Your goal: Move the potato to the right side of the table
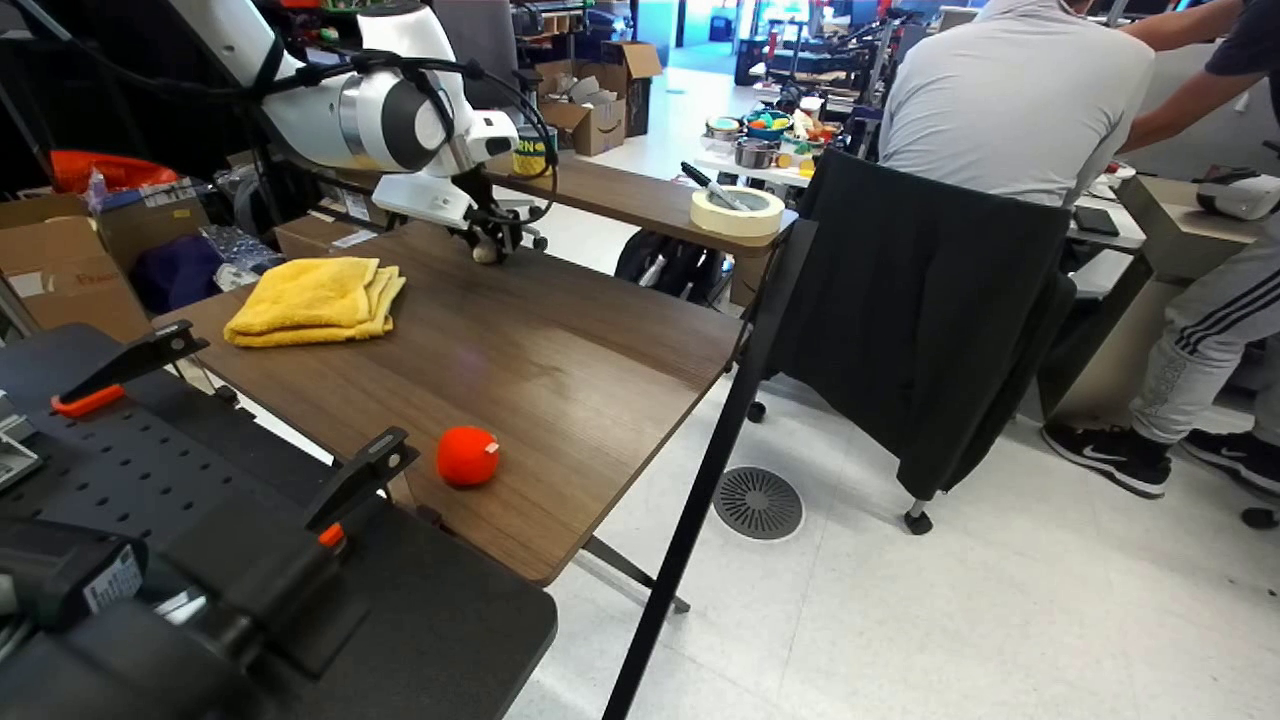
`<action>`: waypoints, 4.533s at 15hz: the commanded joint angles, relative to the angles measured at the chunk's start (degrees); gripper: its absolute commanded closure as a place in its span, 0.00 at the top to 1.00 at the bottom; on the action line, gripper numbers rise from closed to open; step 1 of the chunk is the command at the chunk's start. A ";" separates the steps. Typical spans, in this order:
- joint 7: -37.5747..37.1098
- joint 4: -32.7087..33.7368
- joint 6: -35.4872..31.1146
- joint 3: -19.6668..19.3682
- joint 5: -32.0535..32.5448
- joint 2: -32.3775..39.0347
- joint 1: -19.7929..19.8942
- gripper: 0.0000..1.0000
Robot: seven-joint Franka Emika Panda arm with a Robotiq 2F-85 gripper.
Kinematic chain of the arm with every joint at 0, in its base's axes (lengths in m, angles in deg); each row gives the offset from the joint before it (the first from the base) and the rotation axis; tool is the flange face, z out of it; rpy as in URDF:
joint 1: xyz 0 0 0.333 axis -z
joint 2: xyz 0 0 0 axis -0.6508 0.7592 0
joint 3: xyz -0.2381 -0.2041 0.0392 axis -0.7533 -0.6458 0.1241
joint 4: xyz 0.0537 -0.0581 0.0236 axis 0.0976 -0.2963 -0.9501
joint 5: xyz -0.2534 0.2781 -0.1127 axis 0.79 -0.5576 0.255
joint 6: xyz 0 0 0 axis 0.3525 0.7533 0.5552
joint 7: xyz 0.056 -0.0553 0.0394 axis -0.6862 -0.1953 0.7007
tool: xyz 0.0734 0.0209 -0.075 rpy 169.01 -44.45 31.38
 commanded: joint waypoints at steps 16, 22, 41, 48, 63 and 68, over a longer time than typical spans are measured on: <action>-11.82 -33.71 0.60 -29.51 4.54 -20.50 -4.36 0.05; -12.62 -37.92 -2.39 -24.18 2.00 -16.74 -1.15 0.05; 11.66 -49.38 -2.06 13.20 -11.46 -40.67 17.16 1.00; 19.77 -49.67 -3.94 27.99 -13.53 -29.33 13.31 1.00; 15.03 -47.92 -18.36 0.06 0.48 -27.53 -15.82 1.00; 13.04 -45.65 -13.21 -3.39 0.90 -22.77 -17.44 1.00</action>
